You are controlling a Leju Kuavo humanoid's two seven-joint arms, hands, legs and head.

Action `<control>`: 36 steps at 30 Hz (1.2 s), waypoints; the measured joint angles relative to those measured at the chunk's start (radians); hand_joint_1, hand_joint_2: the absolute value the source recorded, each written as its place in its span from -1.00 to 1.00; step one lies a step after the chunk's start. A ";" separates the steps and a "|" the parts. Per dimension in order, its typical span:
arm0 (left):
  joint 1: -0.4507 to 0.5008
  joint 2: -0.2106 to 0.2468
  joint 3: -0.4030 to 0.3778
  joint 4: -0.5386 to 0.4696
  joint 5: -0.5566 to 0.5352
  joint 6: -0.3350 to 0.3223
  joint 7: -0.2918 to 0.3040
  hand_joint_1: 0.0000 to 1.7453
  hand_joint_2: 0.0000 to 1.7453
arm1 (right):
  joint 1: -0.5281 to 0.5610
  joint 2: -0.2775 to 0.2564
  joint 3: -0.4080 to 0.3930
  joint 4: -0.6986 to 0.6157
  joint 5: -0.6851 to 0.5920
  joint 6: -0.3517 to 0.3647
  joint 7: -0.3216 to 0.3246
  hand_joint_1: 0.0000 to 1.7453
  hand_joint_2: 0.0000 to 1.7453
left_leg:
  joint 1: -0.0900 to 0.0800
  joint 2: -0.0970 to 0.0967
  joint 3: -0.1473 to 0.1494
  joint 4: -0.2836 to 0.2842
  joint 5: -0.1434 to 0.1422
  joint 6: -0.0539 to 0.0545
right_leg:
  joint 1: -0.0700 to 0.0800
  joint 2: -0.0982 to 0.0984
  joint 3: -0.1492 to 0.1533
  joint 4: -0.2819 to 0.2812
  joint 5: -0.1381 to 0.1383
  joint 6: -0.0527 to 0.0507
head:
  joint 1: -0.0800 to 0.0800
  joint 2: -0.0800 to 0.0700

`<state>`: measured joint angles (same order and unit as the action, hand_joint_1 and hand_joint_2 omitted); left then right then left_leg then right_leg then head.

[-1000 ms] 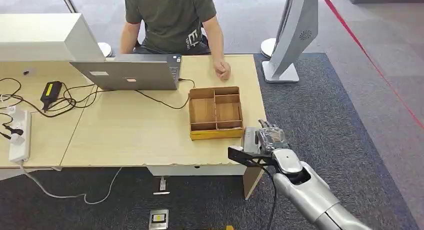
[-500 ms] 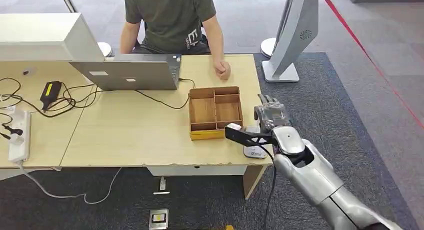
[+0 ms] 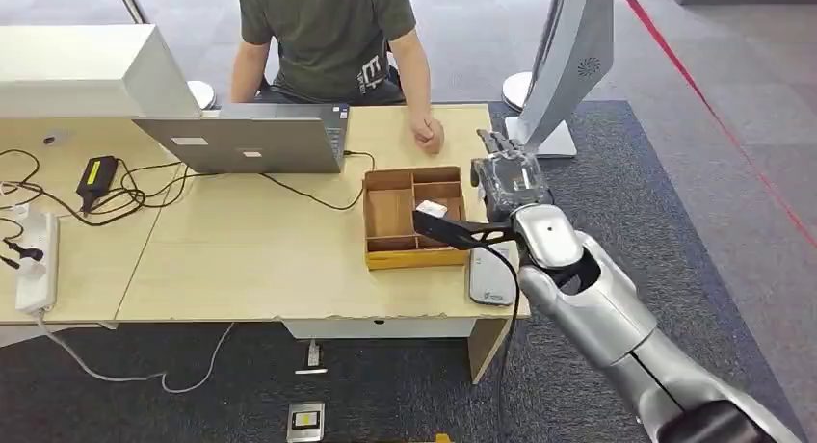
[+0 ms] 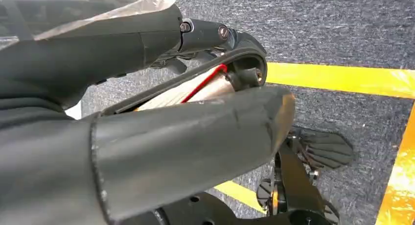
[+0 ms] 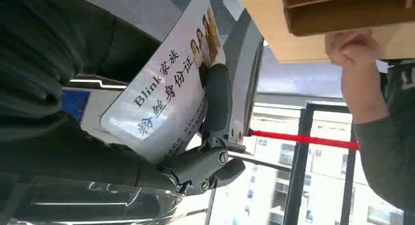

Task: Pass the card to the sensor for recognition and then transmit it.

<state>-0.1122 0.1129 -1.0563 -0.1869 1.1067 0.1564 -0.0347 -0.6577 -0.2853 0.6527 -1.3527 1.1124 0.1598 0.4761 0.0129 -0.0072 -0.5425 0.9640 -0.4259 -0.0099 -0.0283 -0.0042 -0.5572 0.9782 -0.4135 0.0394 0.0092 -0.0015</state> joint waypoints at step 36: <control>0.001 0.000 0.000 0.000 0.001 -0.006 0.017 -1.00 -1.00 | -0.277 0.204 0.111 0.426 -0.165 -0.103 0.067 1.00 1.00 | 0.001 0.000 -0.001 0.000 0.000 0.000 | 0.001 0.000 -0.001 0.000 0.000 0.000 | 0.000 0.000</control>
<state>-0.1115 0.1133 -1.0563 -0.1873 1.1074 0.1503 -0.0176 -0.9342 -0.0813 0.7641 -0.9270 0.9476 0.0569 0.5432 0.0137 -0.0073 -0.5436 0.9640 -0.4255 -0.0101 -0.0273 -0.0042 -0.5583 0.9785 -0.4136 0.0393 0.0092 -0.0012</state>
